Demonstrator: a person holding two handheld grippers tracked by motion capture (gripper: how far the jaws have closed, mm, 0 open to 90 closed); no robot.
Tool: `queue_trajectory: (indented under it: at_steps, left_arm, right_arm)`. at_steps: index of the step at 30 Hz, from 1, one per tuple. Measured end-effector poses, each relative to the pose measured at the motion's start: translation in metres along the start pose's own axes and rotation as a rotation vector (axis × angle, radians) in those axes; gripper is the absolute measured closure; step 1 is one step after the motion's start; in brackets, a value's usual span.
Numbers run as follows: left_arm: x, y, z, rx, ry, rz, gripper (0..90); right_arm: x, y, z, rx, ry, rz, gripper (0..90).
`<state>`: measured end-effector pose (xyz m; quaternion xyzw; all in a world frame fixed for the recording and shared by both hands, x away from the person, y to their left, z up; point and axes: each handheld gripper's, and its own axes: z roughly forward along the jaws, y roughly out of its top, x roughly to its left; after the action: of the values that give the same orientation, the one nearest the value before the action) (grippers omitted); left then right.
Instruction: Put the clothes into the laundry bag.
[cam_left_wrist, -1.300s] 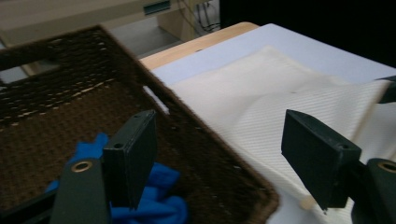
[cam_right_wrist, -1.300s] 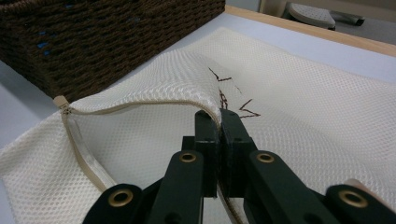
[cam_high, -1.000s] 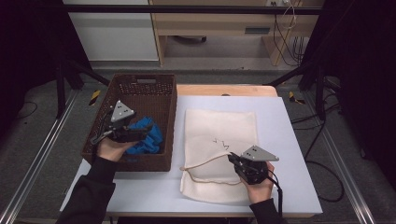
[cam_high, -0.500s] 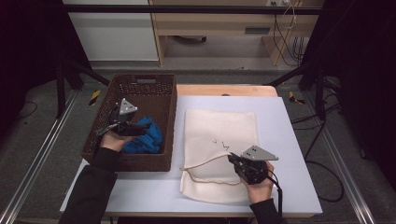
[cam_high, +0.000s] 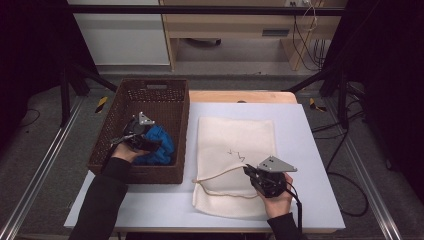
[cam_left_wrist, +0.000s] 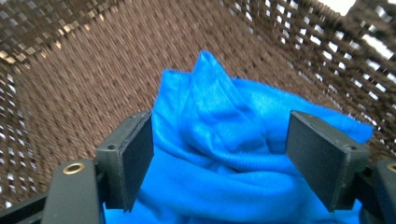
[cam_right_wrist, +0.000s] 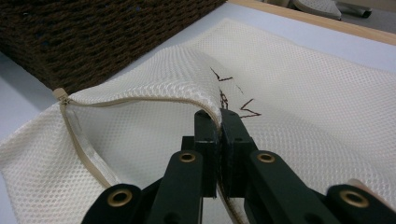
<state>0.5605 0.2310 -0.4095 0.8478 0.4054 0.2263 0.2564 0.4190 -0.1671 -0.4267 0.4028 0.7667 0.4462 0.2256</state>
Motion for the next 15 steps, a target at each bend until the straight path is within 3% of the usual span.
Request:
queue_trajectory:
  at_steps: [3, 8, 9, 15]
  left_arm:
    - [0.002, -0.001, 0.008, 0.066, -0.015, -0.016, 20.0]
    - [0.001, -0.002, 0.015, 0.125, -0.012, -0.010, 17.6]
    - [0.000, -0.002, 0.019, 0.161, -0.009, -0.012, 17.5]
    - [0.000, -0.003, 0.027, 0.226, -0.042, -0.031, 19.4]
  right_arm:
    - [-0.001, 0.000, 0.000, 0.003, 0.003, 0.000, 86.6]
    - [-0.001, 0.000, 0.001, 0.005, 0.003, -0.002, 86.6]
    - [0.000, 0.000, 0.001, 0.007, 0.004, 0.001, 86.6]
    - [-0.001, -0.001, 0.002, 0.014, 0.006, 0.005, 86.6]
